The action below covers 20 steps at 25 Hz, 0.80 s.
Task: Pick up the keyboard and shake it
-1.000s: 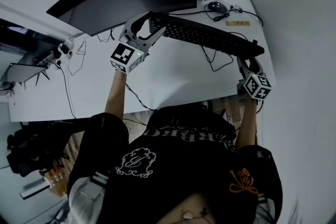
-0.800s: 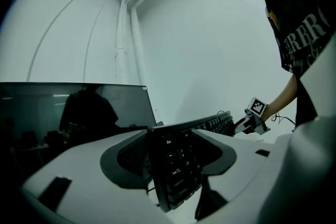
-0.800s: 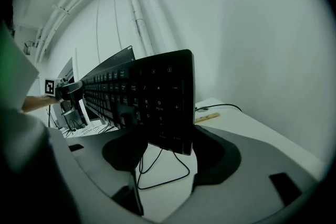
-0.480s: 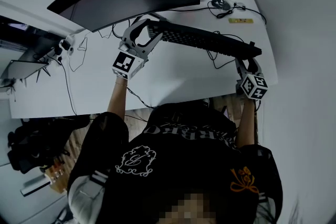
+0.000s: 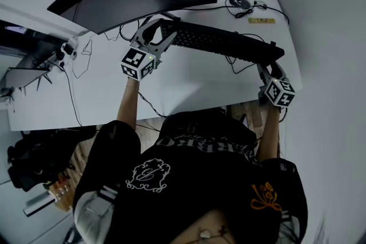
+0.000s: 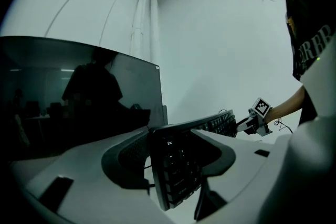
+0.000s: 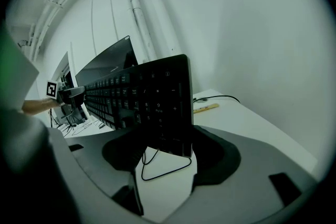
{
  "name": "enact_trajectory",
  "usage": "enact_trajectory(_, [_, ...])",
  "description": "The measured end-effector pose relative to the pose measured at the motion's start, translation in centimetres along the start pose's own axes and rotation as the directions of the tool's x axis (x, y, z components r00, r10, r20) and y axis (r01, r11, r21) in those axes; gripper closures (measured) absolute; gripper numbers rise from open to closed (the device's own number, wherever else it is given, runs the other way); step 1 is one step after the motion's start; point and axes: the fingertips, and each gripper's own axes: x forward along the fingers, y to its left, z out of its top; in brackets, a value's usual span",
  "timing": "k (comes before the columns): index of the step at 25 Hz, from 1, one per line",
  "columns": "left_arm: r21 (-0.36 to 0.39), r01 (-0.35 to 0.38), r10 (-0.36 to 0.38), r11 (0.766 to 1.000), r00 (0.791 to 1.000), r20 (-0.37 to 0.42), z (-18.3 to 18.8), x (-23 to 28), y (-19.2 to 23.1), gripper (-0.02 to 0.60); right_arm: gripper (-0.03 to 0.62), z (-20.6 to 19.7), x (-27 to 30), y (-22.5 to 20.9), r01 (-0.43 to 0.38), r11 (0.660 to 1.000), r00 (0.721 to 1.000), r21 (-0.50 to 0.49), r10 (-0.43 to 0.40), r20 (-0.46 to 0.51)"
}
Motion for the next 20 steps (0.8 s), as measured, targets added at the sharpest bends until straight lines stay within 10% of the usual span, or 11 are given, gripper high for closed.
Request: enact_trajectory(20, [-0.310,0.033,-0.109,0.950,0.967,-0.229,-13.6,0.8,0.3,0.331,0.324,-8.3,0.8,0.3,0.076,0.997,0.939,-0.021,-0.079,-0.334])
